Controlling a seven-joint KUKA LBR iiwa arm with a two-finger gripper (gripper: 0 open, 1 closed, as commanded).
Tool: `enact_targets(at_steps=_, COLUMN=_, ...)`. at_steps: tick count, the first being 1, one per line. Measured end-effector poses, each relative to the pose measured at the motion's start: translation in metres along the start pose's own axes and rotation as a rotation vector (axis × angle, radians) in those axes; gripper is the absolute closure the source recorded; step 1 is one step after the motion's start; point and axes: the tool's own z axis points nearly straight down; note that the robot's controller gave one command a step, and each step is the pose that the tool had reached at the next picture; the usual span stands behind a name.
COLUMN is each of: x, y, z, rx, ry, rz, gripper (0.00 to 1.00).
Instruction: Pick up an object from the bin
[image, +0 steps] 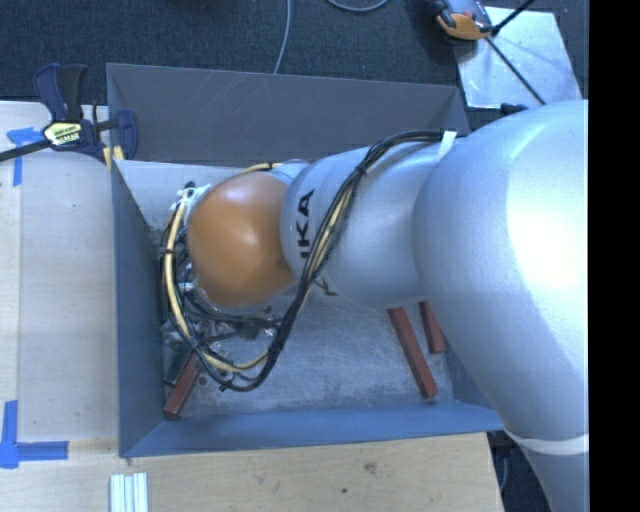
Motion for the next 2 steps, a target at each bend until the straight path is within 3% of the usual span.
enact_targets(at_steps=2, x=0.002, y=0.000, z=-0.017, rx=-0.003, ry=0.005, rz=0.002, gripper=1.00)
